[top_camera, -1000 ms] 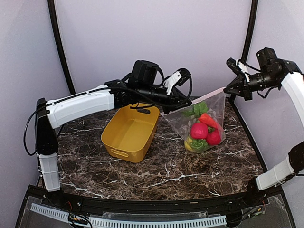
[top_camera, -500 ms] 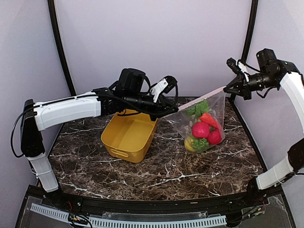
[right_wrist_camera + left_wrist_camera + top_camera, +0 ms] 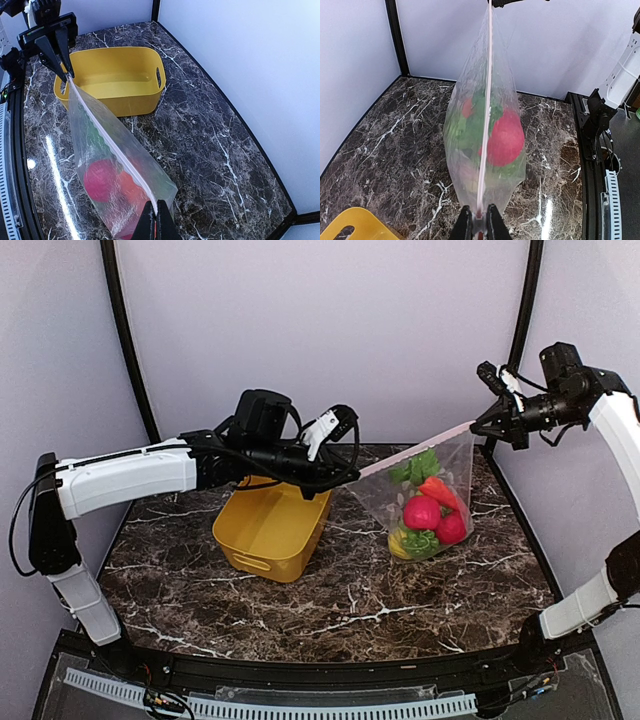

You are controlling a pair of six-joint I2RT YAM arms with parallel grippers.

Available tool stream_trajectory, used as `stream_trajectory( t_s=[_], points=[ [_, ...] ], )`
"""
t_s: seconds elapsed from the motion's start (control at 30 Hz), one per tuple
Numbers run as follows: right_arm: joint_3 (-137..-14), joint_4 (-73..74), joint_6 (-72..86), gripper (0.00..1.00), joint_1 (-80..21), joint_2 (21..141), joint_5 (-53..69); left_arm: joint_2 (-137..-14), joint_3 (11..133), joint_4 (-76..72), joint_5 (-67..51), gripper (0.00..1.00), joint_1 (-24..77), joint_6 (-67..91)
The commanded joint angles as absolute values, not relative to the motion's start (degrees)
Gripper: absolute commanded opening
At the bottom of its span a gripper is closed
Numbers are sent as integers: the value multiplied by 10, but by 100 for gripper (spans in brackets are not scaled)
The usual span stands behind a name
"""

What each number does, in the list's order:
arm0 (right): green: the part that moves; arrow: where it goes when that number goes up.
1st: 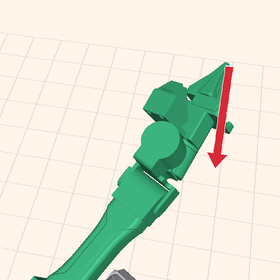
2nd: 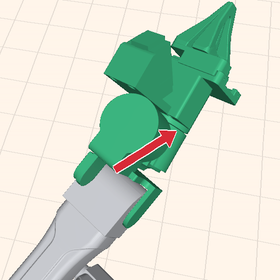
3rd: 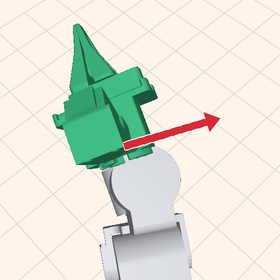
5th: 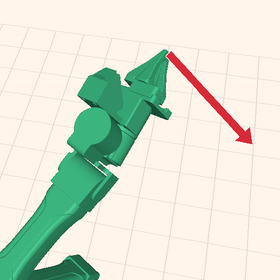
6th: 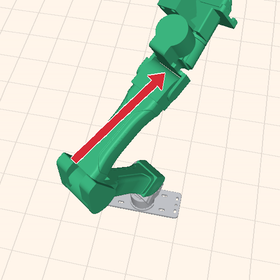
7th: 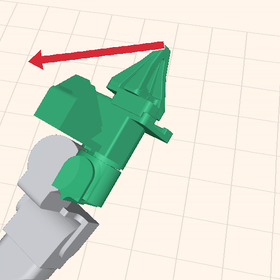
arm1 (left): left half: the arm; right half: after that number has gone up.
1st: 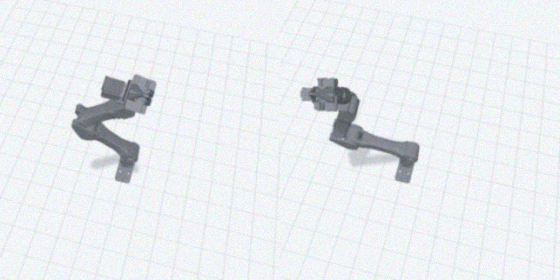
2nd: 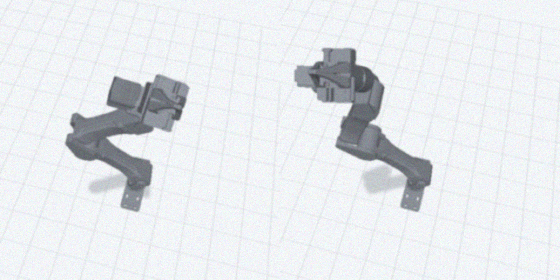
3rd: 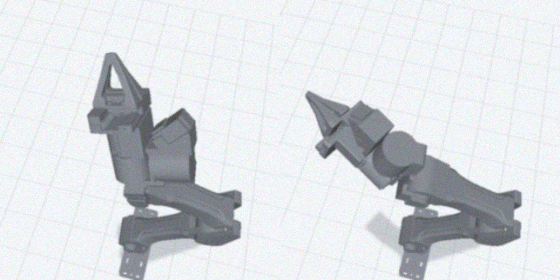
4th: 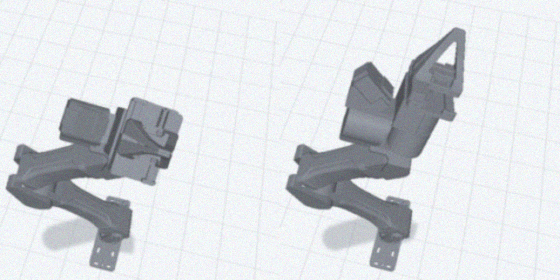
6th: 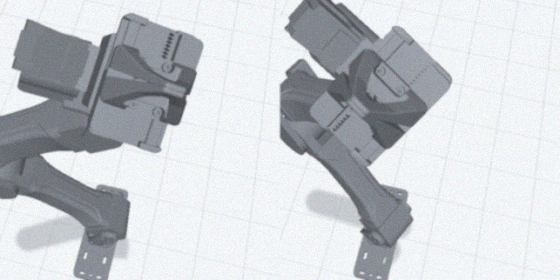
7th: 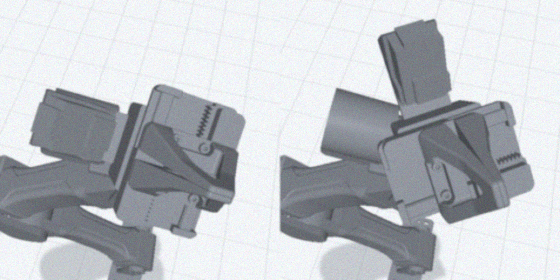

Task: Place the food in the zip-top bag and seal the zipper
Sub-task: Zip the zipper of the food storage bag, then place the zipper food storage bag at the center of the board.

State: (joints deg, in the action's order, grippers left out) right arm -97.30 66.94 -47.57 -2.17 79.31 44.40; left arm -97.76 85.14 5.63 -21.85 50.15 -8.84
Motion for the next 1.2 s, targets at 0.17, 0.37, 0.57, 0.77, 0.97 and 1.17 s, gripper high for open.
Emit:
stream_trajectory(
  t_s=[0.17,0.37,0.57,0.77,0.97,1.17],
  points=[
    [-976,620,-461,0,-5,791,444,-941,816,112,-188,1,490,-93],
    [-971,621,-460,0,-5,787,444,-931,807,115,-182,1,488,-96],
    [-965,605,-452,0,-5,793,449,-945,820,85,-182,1,488,-85],
    [-1004,505,-401,0,-5,854,445,-1035,946,57,-154,1,466,-96],
    [-1095,486,-403,0,18,928,496,-1132,1125,82,-149,1,439,-154],
    [-933,395,-450,0,19,833,495,-1134,1114,99,-173,1,438,-176]
  ],
)
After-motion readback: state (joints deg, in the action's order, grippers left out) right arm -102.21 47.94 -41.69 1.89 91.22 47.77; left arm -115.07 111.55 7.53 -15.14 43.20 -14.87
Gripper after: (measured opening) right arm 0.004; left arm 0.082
